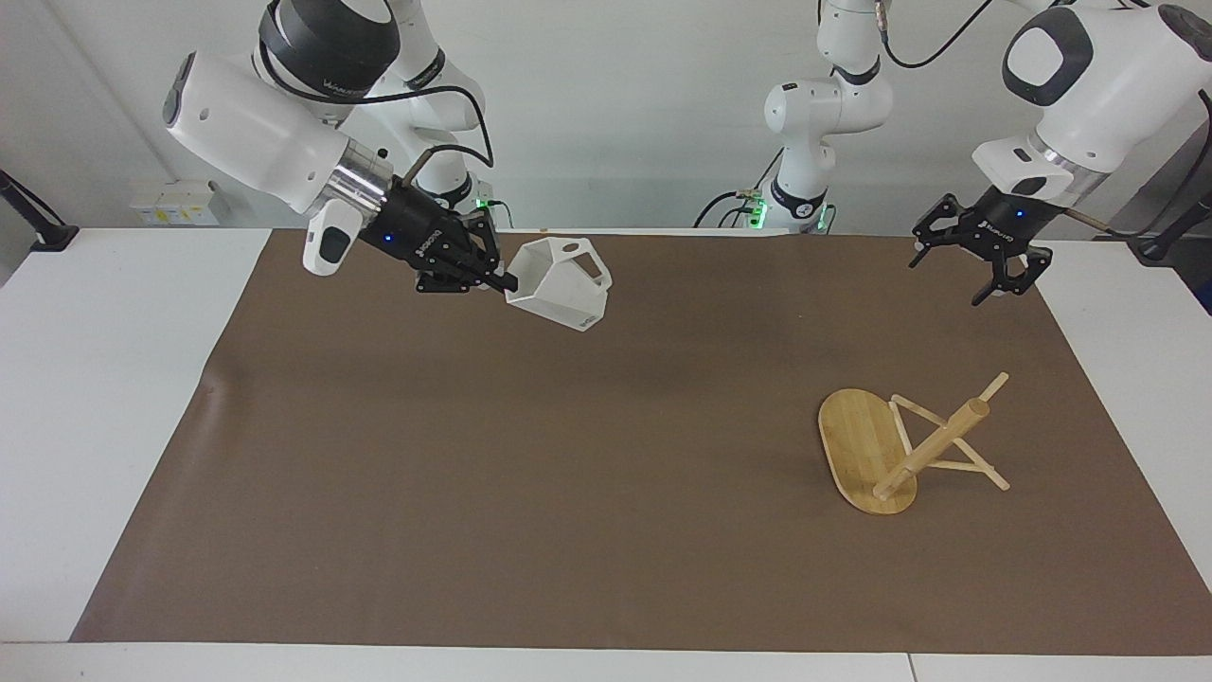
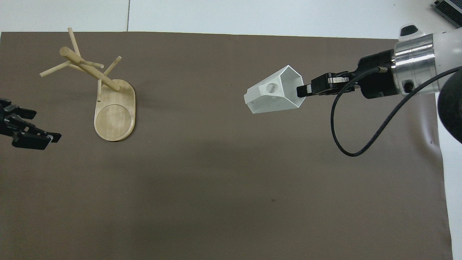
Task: Hang cup on rack
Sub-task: 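Lift the cup with the right gripper while the left gripper advances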
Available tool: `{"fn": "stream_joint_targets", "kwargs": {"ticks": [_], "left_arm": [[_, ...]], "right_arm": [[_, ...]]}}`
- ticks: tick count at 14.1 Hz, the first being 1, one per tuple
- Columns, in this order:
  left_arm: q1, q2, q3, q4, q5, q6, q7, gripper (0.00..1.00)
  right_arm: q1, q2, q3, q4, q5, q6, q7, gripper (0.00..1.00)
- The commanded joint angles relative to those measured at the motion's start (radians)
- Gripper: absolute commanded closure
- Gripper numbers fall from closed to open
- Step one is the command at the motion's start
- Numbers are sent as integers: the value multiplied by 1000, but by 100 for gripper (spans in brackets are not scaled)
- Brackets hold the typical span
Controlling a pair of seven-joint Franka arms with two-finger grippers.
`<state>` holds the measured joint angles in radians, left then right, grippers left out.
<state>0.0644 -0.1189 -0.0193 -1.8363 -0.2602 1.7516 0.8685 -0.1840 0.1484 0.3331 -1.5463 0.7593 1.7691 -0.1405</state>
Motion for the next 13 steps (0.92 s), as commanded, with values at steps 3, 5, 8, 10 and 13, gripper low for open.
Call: {"fn": "stream_joint_targets", "kwargs": {"ticks": [3,5,8,10,13], "left_arm": [[-37,-31,-8,-40,-89,46,292,0],[-78,-31,-10,-50,-91,89,385,0],[-103,-36,-14,-67,-193,111,385,0],[-118,-68,-16,-130,-284,144,386,0],[-139,-97,-16,-221,-416,231,435,0]], "right_arm": [[102,-41,4,-63,51,120,67,100],[191,-44,4,-87,51,276,157,100],[277,-44,4,-123,51,424,217,100],[285,-38,6,-124,69,428,228,100],[320,-30,6,-127,101,434,226,100]]}}
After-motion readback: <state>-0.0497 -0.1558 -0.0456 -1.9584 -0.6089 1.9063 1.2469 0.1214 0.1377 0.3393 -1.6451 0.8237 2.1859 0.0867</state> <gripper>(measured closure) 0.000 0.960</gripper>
